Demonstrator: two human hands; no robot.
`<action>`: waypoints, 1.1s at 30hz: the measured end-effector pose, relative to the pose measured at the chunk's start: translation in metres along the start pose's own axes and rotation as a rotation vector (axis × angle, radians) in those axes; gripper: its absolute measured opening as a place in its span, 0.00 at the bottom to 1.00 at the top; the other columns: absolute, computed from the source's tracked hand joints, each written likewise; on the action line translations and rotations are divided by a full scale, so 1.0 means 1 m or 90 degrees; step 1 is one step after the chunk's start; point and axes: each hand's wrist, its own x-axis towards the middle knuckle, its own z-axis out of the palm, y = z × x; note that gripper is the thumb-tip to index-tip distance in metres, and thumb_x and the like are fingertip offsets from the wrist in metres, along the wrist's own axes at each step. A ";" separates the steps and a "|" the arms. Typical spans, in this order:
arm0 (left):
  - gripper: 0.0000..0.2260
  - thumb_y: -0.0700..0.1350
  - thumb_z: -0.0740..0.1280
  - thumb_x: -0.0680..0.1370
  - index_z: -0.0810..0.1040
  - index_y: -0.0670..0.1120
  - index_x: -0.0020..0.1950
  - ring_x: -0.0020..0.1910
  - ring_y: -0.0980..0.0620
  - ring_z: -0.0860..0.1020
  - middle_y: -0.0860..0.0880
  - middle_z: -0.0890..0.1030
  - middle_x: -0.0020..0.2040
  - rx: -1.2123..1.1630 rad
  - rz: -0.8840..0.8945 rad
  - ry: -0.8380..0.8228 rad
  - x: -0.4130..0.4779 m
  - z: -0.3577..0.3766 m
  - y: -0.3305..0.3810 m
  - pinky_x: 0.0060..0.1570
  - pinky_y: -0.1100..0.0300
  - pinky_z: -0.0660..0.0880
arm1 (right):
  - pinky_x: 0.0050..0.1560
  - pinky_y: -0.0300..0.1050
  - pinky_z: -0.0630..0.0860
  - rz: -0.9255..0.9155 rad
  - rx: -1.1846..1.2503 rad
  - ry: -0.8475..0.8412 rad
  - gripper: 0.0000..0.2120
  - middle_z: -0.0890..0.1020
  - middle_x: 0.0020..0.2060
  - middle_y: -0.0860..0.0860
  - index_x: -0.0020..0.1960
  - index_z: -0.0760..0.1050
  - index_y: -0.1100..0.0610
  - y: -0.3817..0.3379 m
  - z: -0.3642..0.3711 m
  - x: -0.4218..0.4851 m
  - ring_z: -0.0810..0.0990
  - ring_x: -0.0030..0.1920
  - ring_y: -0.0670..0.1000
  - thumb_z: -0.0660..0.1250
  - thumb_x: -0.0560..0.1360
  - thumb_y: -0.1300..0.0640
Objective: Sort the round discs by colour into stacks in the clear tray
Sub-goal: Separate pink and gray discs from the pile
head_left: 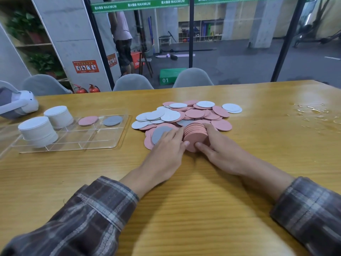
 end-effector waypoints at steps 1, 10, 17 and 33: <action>0.15 0.50 0.59 0.87 0.73 0.45 0.71 0.59 0.52 0.71 0.52 0.76 0.58 -0.026 0.003 0.008 0.001 -0.003 -0.003 0.63 0.52 0.69 | 0.50 0.39 0.70 -0.002 0.002 -0.003 0.28 0.77 0.58 0.49 0.77 0.57 0.54 -0.002 -0.001 -0.001 0.74 0.53 0.48 0.63 0.82 0.48; 0.13 0.52 0.64 0.85 0.75 0.57 0.69 0.46 0.57 0.73 0.57 0.77 0.48 -0.084 0.075 -0.032 -0.008 -0.025 -0.021 0.43 0.69 0.69 | 0.59 0.35 0.74 -0.056 0.019 -0.019 0.20 0.78 0.56 0.44 0.63 0.69 0.50 -0.004 -0.005 -0.009 0.76 0.58 0.42 0.66 0.78 0.39; 0.14 0.57 0.63 0.84 0.78 0.50 0.63 0.48 0.58 0.74 0.60 0.74 0.46 -0.043 0.090 -0.003 -0.014 -0.023 -0.021 0.48 0.67 0.68 | 0.56 0.51 0.69 -0.091 -0.176 -0.019 0.25 0.74 0.52 0.47 0.57 0.70 0.54 -0.003 -0.012 -0.009 0.67 0.52 0.51 0.54 0.77 0.34; 0.10 0.49 0.75 0.79 0.84 0.56 0.59 0.51 0.57 0.82 0.55 0.86 0.51 -0.301 -0.040 0.097 -0.028 -0.061 -0.039 0.48 0.64 0.76 | 0.45 0.44 0.75 -0.104 0.117 0.028 0.13 0.82 0.41 0.45 0.52 0.80 0.45 -0.038 -0.006 0.017 0.78 0.42 0.46 0.71 0.74 0.37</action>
